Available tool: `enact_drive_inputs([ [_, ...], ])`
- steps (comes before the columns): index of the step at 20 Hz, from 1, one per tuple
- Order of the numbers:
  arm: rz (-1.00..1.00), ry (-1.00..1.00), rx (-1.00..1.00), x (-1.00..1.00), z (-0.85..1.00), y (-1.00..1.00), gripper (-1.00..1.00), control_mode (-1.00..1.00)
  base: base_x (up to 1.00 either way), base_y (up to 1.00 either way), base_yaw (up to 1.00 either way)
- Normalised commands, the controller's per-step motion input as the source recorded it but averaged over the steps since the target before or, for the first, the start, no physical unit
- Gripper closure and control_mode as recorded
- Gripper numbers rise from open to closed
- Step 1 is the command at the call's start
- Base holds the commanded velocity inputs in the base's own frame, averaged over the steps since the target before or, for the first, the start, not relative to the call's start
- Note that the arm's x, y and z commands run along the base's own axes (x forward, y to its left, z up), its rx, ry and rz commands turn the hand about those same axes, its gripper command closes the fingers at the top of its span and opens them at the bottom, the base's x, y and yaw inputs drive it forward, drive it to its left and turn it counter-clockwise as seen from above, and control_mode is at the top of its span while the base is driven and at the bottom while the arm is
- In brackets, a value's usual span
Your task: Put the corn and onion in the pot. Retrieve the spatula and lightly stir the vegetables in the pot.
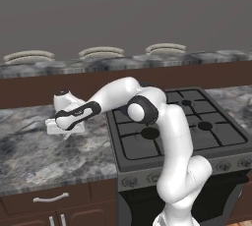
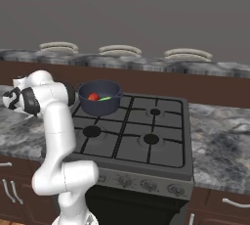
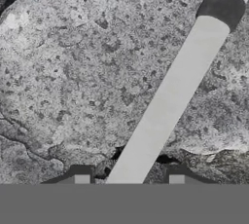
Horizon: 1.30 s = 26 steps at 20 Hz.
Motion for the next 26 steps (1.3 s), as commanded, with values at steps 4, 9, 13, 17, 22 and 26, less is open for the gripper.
enact_drive_inputs([
  [4,0.0,0.0,0.0,-0.15,0.0,0.0,1.0,-1.0,0.0,0.0,0.0],
  [9,0.0,-0.01,0.0,-0.19,0.0,0.0,1.0,-1.0,0.0,0.0,0.0],
  [13,0.0,-0.18,0.01,-0.45,0.29,0.0,1.0,-1.0,0.0,0.0,0.0],
  [17,-0.01,-0.16,0.1,-0.34,0.89,-0.05,1.0,-1.0,0.0,0.0,0.0],
  [22,-0.03,-0.01,0.2,-0.07,1.0,-0.34,1.0,-1.0,0.0,0.0,0.0],
  [26,-0.03,0.0,0.25,-0.01,1.0,-0.68,1.0,-1.0,0.0,0.0,0.0],
])
